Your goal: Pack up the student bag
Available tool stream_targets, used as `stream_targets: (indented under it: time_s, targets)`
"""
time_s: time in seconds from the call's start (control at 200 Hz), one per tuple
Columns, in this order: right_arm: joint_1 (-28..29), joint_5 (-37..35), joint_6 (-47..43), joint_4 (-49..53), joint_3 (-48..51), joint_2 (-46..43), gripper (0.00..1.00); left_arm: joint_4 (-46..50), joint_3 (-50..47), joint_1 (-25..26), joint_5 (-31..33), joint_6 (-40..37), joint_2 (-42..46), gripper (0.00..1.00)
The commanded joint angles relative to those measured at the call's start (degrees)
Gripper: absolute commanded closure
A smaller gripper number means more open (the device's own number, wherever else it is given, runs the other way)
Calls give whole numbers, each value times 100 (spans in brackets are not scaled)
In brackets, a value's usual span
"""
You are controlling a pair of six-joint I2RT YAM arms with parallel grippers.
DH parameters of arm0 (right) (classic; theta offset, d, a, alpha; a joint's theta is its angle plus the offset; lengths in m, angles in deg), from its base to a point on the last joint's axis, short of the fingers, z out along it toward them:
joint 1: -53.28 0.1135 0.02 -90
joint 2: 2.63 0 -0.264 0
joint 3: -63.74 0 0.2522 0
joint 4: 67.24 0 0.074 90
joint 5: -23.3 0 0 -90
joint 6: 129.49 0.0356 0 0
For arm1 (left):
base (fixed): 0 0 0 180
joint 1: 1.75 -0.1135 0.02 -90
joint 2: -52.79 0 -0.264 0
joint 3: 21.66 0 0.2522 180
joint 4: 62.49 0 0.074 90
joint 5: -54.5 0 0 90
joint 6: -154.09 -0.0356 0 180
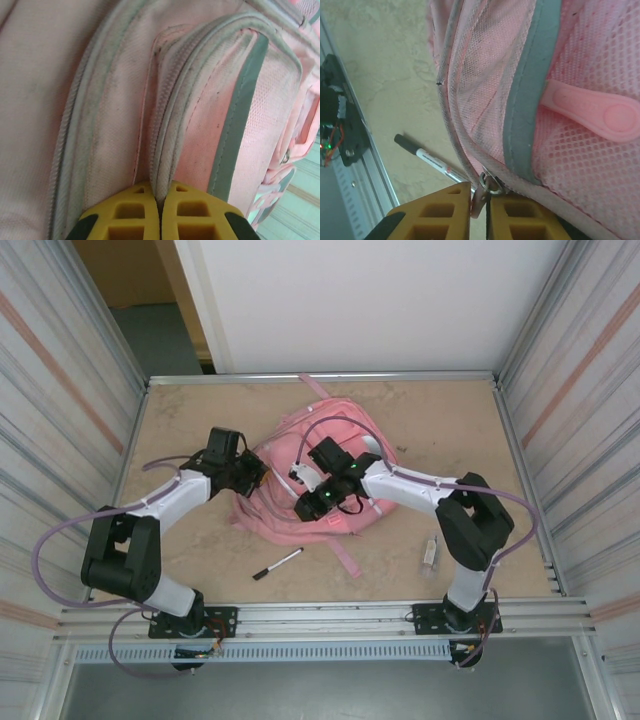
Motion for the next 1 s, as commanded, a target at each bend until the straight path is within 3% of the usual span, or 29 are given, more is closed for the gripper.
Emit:
stream_targets:
  time_s: [0.0,0.12,0.21,0.331,0.486,0.666,0.832,0.997]
  targets:
    - [248,-163,462,-448,-410,160,83,-339,-176,322,-418,438,289,100]
    - [224,-735,559,-508,-139,100,84,-450,-335,296,-296,544,414,100]
    - [-73,-748,505,-473,107,-89,86,-370,-421,283,-55,595,531,100]
    - [-515,246,397,-103,20,-180,86,-338,-486,304,54,645,634,100]
    - [-425,962,472,78,-177,-79,78,-462,-503,366,39,765,554,100]
    - [-189,740,388,314,-425,143,73,-552,-561,456,105,871,521,100]
    - [-155,868,355,311,-486,172,80,-506,-564,555,222,894,516,100]
    - [-154,452,371,278,-477,179,85,-539,-558,620,262,958,531,100]
